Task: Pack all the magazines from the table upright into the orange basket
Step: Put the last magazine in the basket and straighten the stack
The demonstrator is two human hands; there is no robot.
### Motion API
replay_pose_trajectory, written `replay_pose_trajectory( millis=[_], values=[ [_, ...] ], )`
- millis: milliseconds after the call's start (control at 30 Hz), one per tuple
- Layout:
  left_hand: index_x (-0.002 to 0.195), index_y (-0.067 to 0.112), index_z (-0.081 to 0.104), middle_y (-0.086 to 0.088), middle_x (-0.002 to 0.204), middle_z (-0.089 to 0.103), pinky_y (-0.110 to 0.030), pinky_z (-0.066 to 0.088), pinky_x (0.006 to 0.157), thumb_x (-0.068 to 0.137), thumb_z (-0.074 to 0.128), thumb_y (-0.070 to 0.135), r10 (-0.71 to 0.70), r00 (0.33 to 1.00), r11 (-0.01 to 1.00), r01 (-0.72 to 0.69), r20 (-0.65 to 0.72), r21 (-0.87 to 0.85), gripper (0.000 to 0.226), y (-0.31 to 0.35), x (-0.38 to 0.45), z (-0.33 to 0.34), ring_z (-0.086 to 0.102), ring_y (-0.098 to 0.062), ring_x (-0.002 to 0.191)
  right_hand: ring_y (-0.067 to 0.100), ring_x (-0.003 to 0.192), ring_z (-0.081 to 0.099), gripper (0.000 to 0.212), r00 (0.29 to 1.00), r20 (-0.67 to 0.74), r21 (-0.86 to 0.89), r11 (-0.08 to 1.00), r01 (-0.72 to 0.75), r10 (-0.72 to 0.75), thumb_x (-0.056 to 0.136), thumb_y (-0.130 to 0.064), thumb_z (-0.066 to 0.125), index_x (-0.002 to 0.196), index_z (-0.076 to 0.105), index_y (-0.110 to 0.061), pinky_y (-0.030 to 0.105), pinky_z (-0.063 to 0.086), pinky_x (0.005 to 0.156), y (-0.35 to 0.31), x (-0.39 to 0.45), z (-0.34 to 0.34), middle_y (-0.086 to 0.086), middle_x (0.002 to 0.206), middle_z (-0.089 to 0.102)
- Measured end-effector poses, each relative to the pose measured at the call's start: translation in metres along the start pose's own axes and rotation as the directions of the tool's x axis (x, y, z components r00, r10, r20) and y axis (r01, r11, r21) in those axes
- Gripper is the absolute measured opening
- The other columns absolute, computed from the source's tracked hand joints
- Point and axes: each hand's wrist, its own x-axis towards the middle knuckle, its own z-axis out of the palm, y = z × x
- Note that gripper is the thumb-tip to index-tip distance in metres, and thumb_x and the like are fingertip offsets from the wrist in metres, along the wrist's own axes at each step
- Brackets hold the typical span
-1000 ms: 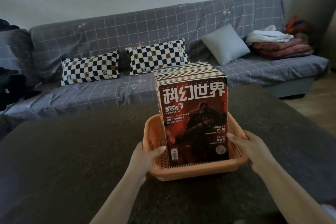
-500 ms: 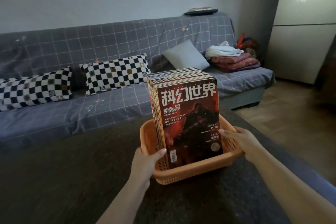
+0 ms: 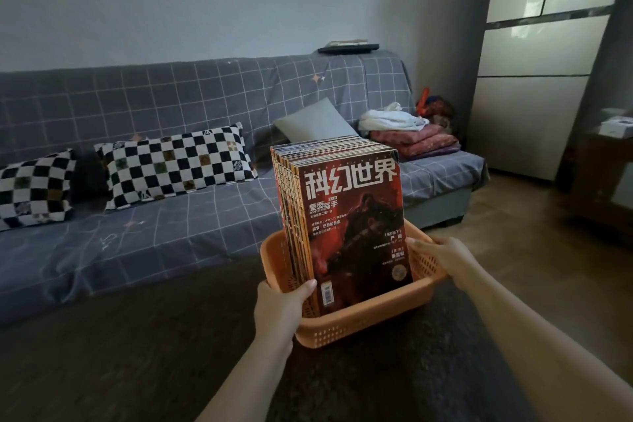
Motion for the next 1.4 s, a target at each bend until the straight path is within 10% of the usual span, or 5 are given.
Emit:
replay_pose_trajectory(
  millis=[200,367,833,1400],
  values=[
    [0.132,0.010,0.043,-0.010,0.126,0.059,-0.042,0.047,0.089,0.075,0.080,0.029,0.019,1.000,1.000,-0.019,-0.022,0.012,0.071,0.008,0.031,0.029,0.058,-0.029,0.114,0.018,0.075,0.067,0.051,0.999,-0.016,-0.100,0.994,0.042,-0.043,0.079,-0.046,0.068,0.116,0.063,-0.011,0.026,0.051,0.056,-0.006,0.040,-0.005,0.000,0.082,0.068],
    [0.135,0.011,0.040,-0.011,0.129,0.056,-0.043,0.046,0.090,0.074,0.080,0.031,0.020,0.999,1.000,-0.019,-0.040,0.008,0.075,0.014,0.050,0.045,0.055,-0.031,0.118,0.022,0.081,0.068,0.052,0.998,-0.013,-0.140,0.989,0.054,-0.056,0.079,-0.047,0.067,0.117,0.064,-0.011,0.036,0.057,0.072,-0.008,0.069,-0.006,0.007,0.093,0.070],
    [0.136,0.009,0.038,-0.012,0.130,0.055,-0.040,0.045,0.084,0.076,0.079,0.031,0.022,0.999,1.000,-0.022,-0.041,0.000,0.076,0.019,0.063,0.055,0.055,-0.032,0.117,0.014,0.064,0.061,0.049,0.991,-0.095,-0.437,0.898,0.047,-0.098,0.082,-0.055,0.059,0.110,0.063,-0.015,0.024,0.043,0.050,-0.018,0.076,-0.001,-0.001,0.076,0.064],
    [0.138,0.009,0.036,-0.016,0.135,0.052,-0.048,0.046,0.094,0.078,0.078,0.030,-0.047,0.999,0.999,0.047,-0.001,0.002,0.077,0.023,0.049,0.056,0.053,-0.036,0.121,0.021,0.095,0.056,0.085,0.978,-0.210,-0.067,0.998,-0.018,0.003,0.083,-0.040,0.066,0.148,0.016,-0.016,0.025,0.044,0.054,-0.001,0.042,0.017,0.012,0.135,0.044]
  ],
)
